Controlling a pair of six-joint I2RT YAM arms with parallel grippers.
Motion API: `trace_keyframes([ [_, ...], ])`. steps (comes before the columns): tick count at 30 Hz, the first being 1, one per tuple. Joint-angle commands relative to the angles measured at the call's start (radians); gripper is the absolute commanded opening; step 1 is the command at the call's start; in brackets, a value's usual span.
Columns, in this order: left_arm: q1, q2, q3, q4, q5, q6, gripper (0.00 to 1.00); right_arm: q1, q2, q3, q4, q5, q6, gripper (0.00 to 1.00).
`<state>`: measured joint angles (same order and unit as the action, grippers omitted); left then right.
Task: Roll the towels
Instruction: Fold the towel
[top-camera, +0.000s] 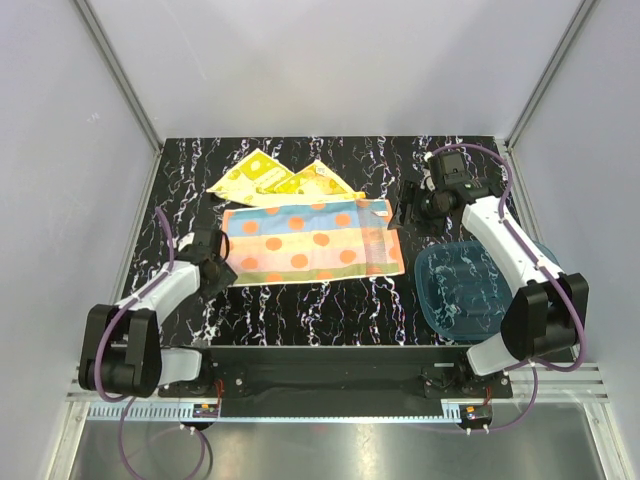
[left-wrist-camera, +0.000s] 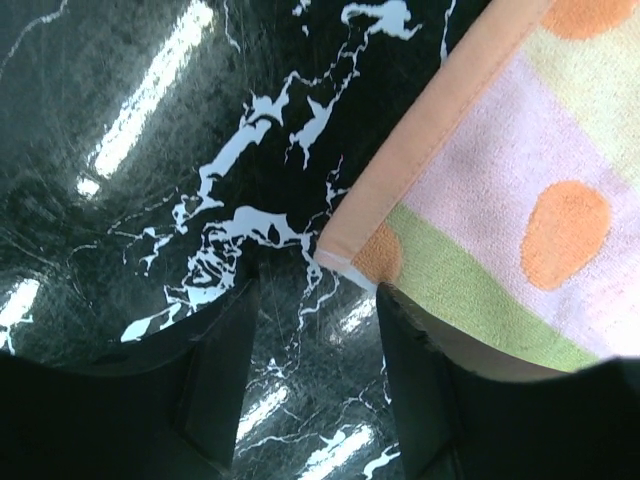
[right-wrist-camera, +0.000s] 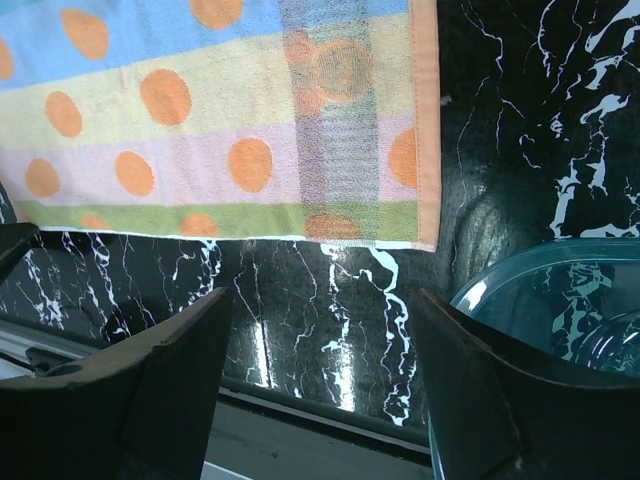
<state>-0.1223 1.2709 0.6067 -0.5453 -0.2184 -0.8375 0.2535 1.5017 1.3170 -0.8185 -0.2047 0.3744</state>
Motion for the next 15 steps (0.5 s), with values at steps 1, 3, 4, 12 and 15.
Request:
trace_keyframes([
  [1, 0.003, 0.025, 0.033, 0.082, -0.049, -0.008, 0.54, 0.004, -0.021, -0.005, 0.028, -0.033, -0.014, 0.77],
  [3, 0.003, 0.056, 0.044, 0.093, -0.056, -0.005, 0.50, 0.004, -0.026, -0.016, 0.036, -0.029, -0.015, 0.76],
  [4, 0.003, 0.067, 0.048, 0.094, -0.058, -0.005, 0.50, 0.004, -0.029, -0.019, 0.039, -0.025, -0.015, 0.76],
  [12, 0.003, 0.123, 0.062, 0.140, -0.053, 0.023, 0.26, 0.004, 0.000, -0.019, 0.038, -0.027, -0.019, 0.73],
  [15, 0.003, 0.119, 0.064, 0.146, -0.032, 0.046, 0.10, 0.004, 0.009, -0.024, 0.042, -0.047, -0.003, 0.72],
])
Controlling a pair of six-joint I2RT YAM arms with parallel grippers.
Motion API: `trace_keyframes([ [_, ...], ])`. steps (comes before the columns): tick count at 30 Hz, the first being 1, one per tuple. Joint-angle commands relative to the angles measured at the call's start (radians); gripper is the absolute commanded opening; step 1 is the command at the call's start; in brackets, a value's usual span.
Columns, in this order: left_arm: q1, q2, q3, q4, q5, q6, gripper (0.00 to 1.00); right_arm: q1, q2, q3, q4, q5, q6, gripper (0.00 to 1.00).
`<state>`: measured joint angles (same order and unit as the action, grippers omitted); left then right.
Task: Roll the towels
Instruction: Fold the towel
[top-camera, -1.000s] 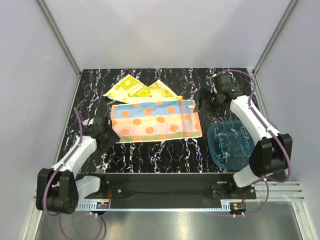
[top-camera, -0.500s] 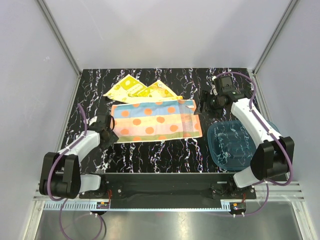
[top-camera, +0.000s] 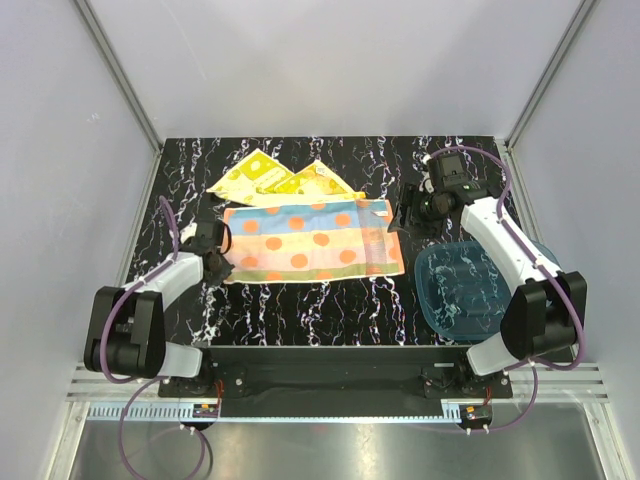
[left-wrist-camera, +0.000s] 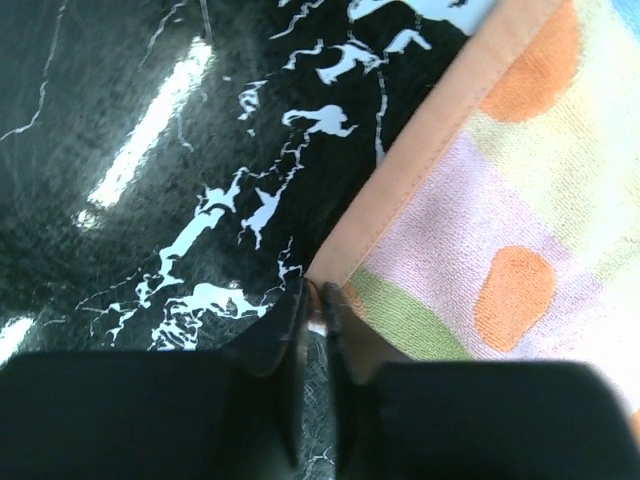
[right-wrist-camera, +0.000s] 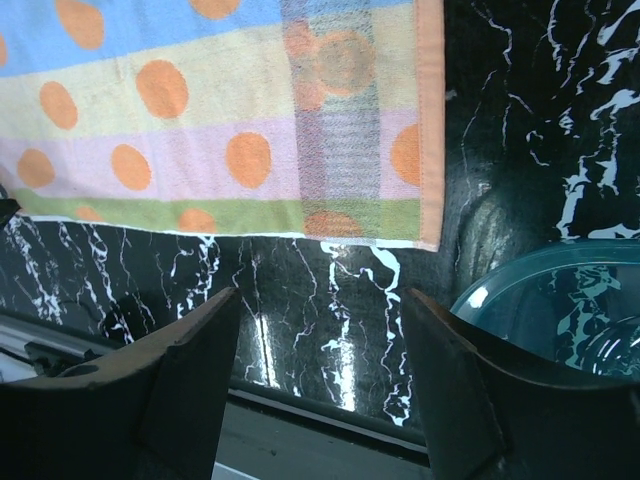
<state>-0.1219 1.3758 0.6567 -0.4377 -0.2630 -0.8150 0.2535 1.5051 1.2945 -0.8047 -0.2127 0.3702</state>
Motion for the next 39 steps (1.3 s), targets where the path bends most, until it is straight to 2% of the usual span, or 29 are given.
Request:
trace_keyframes([
  [1, 0.002, 0.009, 0.014, 0.042, 0.018, 0.037, 0.04, 0.004, 0.012, -0.003, 0.029, -0.045, 0.001, 0.72],
  [3, 0.002, -0.012, 0.014, 0.033, 0.025, 0.051, 0.00, 0.004, 0.023, -0.009, 0.024, -0.047, 0.009, 0.72],
  [8, 0.030, -0.111, 0.006, -0.009, 0.044, 0.085, 0.00, 0.004, 0.072, -0.041, 0.028, -0.073, 0.036, 0.72],
  [10, 0.086, -0.151, -0.008, -0.009, 0.108, 0.106, 0.00, 0.009, 0.093, -0.060, 0.039, -0.065, 0.062, 0.71],
  [15, 0.129, -0.241, 0.011, -0.073, 0.148, 0.106, 0.00, 0.039, 0.145, -0.109, 0.052, 0.001, 0.104, 0.67],
  [21, 0.221, -0.310, -0.002, -0.110, 0.183, 0.111, 0.00, 0.144, 0.199, -0.124, 0.056, 0.042, 0.148, 0.63],
  [26, 0.263, -0.375, -0.035, -0.128, 0.188, 0.100, 0.00, 0.208, 0.219, -0.132, 0.021, 0.157, 0.183, 0.60],
  [31, 0.265, -0.363, -0.045, -0.122, 0.208, 0.106, 0.00, 0.208, 0.182, -0.196, 0.030, 0.207, 0.211, 0.53],
  [39, 0.263, -0.368, -0.052, -0.110, 0.226, 0.111, 0.00, 0.208, 0.228, -0.192, 0.070, 0.207, 0.216, 0.53],
])
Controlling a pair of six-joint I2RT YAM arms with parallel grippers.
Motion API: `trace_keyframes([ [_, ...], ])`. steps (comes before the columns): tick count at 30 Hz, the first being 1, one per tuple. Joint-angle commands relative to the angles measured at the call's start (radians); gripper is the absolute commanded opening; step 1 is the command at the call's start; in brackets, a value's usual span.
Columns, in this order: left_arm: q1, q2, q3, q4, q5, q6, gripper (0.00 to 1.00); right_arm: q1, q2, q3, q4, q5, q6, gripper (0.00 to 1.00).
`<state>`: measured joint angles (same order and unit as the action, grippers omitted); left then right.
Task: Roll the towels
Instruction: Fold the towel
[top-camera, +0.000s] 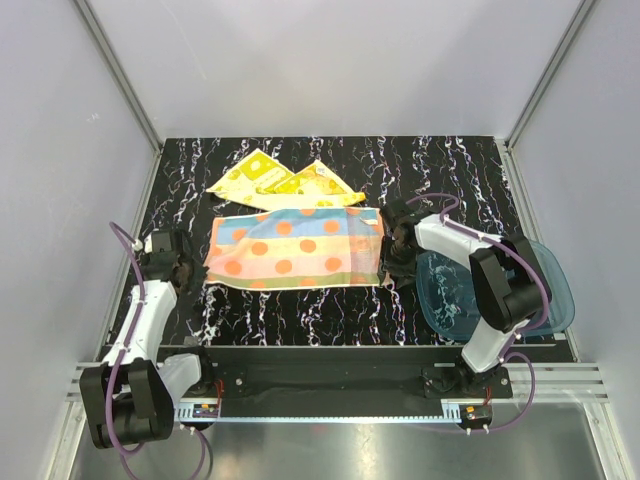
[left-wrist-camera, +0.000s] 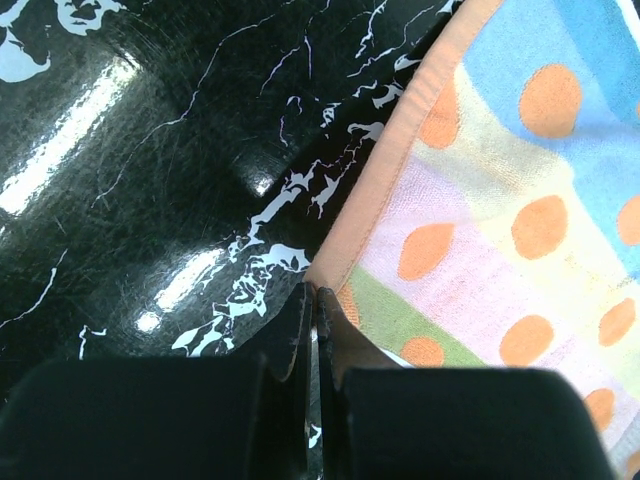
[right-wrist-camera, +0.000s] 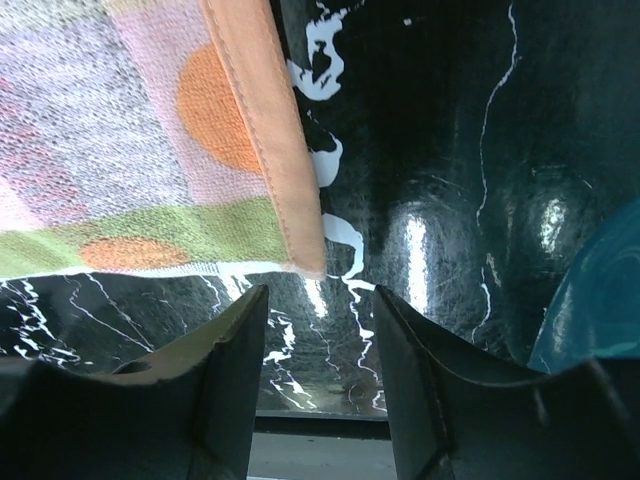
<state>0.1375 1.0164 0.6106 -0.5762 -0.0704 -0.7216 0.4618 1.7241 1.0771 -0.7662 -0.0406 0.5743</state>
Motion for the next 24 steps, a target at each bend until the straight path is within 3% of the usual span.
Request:
trace_keyframes([
  [1, 0.004, -0.006, -0.006, 0.029, 0.037, 0.017, 0.00, 0.000, 0.018, 0.032, 0.034, 0.034, 0.012, 0.53],
  [11, 0.004, -0.002, -0.006, 0.035, 0.040, 0.021, 0.00, 0.000, 0.055, 0.024, 0.073, 0.034, 0.006, 0.35],
  [20, 0.004, -0.036, 0.005, 0.021, 0.056, 0.028, 0.00, 0.001, 0.049, 0.047, 0.070, 0.034, -0.019, 0.01],
  [24, 0.004, -0.053, 0.046, -0.023, 0.133, 0.065, 0.00, 0.001, -0.009, 0.060, 0.042, 0.021, -0.031, 0.00],
])
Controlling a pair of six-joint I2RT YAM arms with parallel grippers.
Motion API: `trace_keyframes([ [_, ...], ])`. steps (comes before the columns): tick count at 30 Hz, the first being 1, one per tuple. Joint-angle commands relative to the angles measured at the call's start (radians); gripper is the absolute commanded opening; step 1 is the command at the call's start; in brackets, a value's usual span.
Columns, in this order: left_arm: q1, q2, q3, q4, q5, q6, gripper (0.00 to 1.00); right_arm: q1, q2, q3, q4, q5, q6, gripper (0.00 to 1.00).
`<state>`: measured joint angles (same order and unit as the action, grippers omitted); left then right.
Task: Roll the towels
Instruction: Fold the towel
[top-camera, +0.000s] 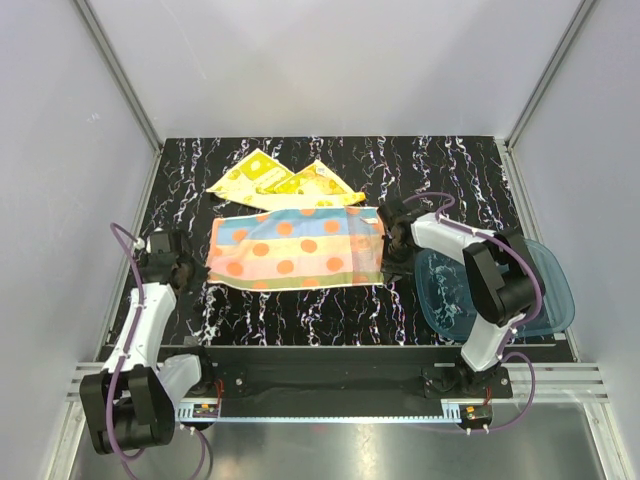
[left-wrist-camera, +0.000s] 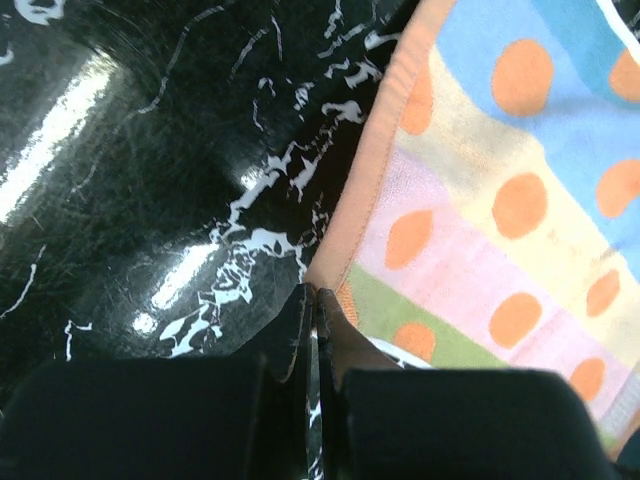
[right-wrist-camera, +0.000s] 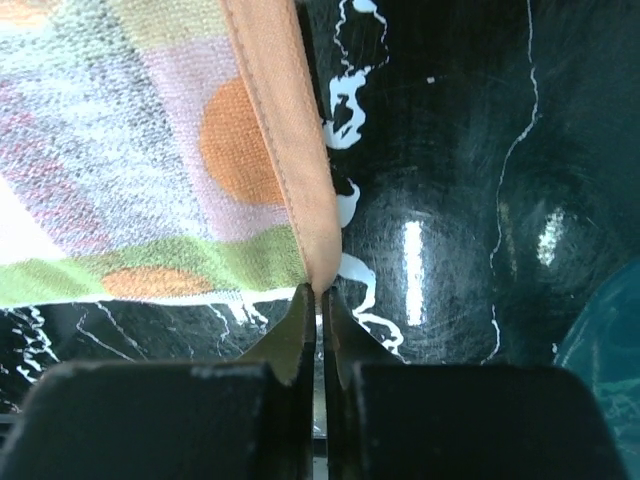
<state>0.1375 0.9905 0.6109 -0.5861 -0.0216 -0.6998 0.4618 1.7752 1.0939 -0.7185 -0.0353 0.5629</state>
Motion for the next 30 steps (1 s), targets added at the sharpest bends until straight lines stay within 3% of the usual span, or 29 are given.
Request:
trace_keyframes([
  [1, 0.004, -0.024, 0.065, -0.055, 0.107, 0.055, 0.00, 0.000, -0.072, 0.043, -0.013, 0.015, -0.021, 0.00],
  [10, 0.004, -0.113, 0.208, -0.286, 0.233, 0.184, 0.00, 0.001, -0.321, -0.011, -0.096, -0.017, 0.040, 0.00],
  [17, 0.004, -0.202, 0.268, -0.422, 0.180, 0.247, 0.00, 0.000, -0.519, -0.095, -0.134, -0.020, 0.092, 0.00],
  [24, 0.004, -0.205, 0.293, -0.465, 0.098, 0.295, 0.00, 0.000, -0.571, -0.137, -0.160, 0.025, 0.130, 0.00],
  [30, 0.004, -0.144, 0.300, -0.431, 0.111, 0.292, 0.00, 0.000, -0.464, -0.023, -0.162, 0.029, 0.089, 0.00],
])
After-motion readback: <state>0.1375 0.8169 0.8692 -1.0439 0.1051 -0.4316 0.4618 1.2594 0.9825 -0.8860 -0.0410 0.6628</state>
